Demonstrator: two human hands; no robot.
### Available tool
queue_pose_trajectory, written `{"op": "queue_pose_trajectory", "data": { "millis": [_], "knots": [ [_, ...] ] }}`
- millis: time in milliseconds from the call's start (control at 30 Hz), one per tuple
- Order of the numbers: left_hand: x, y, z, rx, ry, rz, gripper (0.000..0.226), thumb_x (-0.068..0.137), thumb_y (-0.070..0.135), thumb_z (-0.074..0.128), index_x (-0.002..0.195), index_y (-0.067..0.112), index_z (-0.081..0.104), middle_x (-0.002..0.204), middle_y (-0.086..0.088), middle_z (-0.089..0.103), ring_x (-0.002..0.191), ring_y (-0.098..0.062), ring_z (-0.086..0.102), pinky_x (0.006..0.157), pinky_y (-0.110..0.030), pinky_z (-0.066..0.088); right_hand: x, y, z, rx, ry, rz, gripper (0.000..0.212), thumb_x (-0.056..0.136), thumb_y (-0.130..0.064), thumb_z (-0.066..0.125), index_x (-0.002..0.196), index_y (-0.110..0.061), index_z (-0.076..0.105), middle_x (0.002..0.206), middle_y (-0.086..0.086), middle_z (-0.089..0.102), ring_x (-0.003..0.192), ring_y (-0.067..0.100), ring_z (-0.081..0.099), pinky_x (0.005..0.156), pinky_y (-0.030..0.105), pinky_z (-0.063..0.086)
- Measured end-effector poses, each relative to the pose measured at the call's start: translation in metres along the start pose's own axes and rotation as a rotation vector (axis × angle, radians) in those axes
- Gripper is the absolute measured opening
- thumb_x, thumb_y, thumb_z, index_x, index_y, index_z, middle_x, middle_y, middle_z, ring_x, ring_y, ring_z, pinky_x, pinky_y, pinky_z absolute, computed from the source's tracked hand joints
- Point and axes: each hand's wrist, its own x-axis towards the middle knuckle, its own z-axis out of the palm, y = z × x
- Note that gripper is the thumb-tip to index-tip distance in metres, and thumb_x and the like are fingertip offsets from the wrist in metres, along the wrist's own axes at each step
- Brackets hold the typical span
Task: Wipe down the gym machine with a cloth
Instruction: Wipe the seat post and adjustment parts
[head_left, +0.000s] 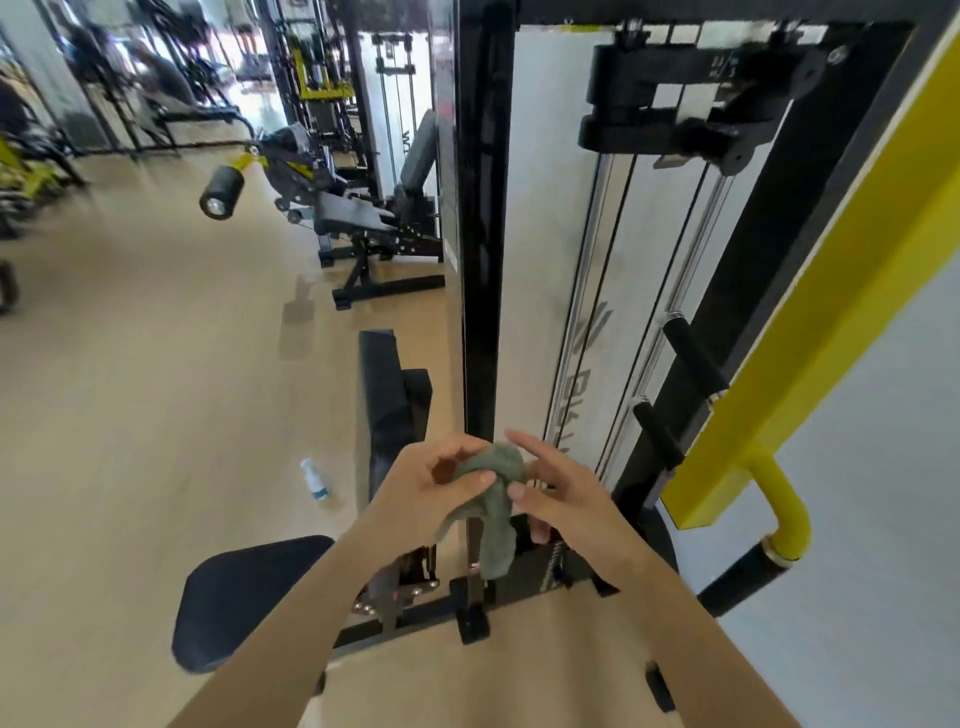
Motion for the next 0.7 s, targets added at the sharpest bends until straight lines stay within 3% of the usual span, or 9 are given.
{"op": "queue_pose_trajectory", "data": {
  "millis": [133,267,333,400,467,500,567,633,700],
  "knots": [
    [-0.003,-0.001,-0.016,0.227,0.033,0.130,0.030,0.089,0.011,0.075,0.112,0.031,0.074,0.099,0.016,0.070,0.098,-0.014,0.067,0.087,-0.022,0.053,0.009,-0.014,0.011,-0.023,-0.002,-0.076,0.027,0.090,-0.016,0.073,0.117,-0.018,0.071,0.108,0.004,0.068,0.069,0.004,0.064,0.057,0.014,0.048],
    [-0.003,0.005,-0.021,0.283,0.073,0.177,0.035,0.084,0.009,0.080,0.114,0.025,0.073,0.103,0.014,0.071,0.101,-0.013,0.067,0.088,-0.021,0.054,0.017,-0.023,0.007,-0.011,-0.072,-0.088,0.016,0.085,-0.020,0.079,0.096,-0.013,0.070,0.114,0.006,0.069,0.079,0.017,0.068,0.065,0.021,0.054],
    [-0.005,0.011,-0.021,0.279,0.094,0.180,0.040,0.082,0.007,0.080,0.114,0.030,0.072,0.103,0.018,0.071,0.101,-0.010,0.067,0.087,-0.019,0.054,0.018,-0.028,-0.002,-0.056,-0.110,-0.090,0.027,0.083,-0.035,0.080,0.096,-0.015,0.067,0.117,0.002,0.070,0.079,0.027,0.066,0.068,0.029,0.057],
    [-0.004,0.017,-0.019,0.299,0.130,0.171,0.045,0.081,0.006,0.080,0.112,0.037,0.070,0.098,0.022,0.069,0.097,-0.009,0.067,0.084,-0.019,0.055,0.016,-0.035,-0.009,-0.080,-0.163,-0.079,0.047,0.083,-0.057,0.071,0.111,-0.020,0.066,0.112,-0.005,0.071,0.068,0.015,0.058,0.061,0.024,0.049],
    [-0.001,0.020,-0.014,0.273,0.149,0.142,0.044,0.081,0.004,0.080,0.108,0.036,0.071,0.096,0.021,0.071,0.095,-0.004,0.068,0.083,-0.017,0.054,0.016,-0.041,-0.010,-0.086,-0.216,-0.061,0.064,0.083,-0.070,0.061,0.127,-0.024,0.064,0.107,-0.006,0.070,0.073,0.006,0.059,0.064,0.020,0.048],
    [0.001,0.023,-0.011,0.229,0.156,0.108,0.042,0.080,0.002,0.080,0.106,0.035,0.073,0.096,0.019,0.072,0.095,-0.002,0.068,0.083,-0.016,0.053,0.018,-0.042,-0.009,-0.116,-0.225,-0.055,0.064,0.084,-0.068,0.061,0.130,-0.024,0.063,0.109,-0.005,0.071,0.082,0.005,0.064,0.072,0.020,0.051],
    [0.005,0.026,-0.006,0.215,0.161,0.133,0.041,0.079,0.000,0.080,0.108,0.029,0.074,0.096,0.014,0.072,0.096,-0.006,0.068,0.082,-0.015,0.052,0.021,-0.043,-0.006,-0.160,-0.219,-0.041,0.042,0.092,-0.045,0.067,0.124,-0.017,0.069,0.106,-0.002,0.073,0.096,0.010,0.068,0.086,0.027,0.054],
    [0.007,0.024,-0.004,0.312,0.167,0.240,0.043,0.077,0.007,0.083,0.116,0.023,0.073,0.098,0.014,0.069,0.088,-0.012,0.068,0.075,-0.016,0.054,0.024,-0.042,-0.005,-0.153,-0.165,-0.043,0.019,0.093,-0.022,0.070,0.109,-0.013,0.074,0.095,0.004,0.074,0.092,0.014,0.068,0.086,0.031,0.054],
    [0.007,0.020,-0.005,0.376,0.182,0.203,0.052,0.074,0.014,0.087,0.122,0.026,0.071,0.100,0.016,0.067,0.080,-0.010,0.066,0.071,-0.016,0.054,0.025,-0.041,-0.011,-0.166,-0.081,-0.071,0.008,0.091,-0.015,0.072,0.098,-0.015,0.076,0.089,0.002,0.073,0.088,0.013,0.067,0.084,0.032,0.052]
  ]
}}
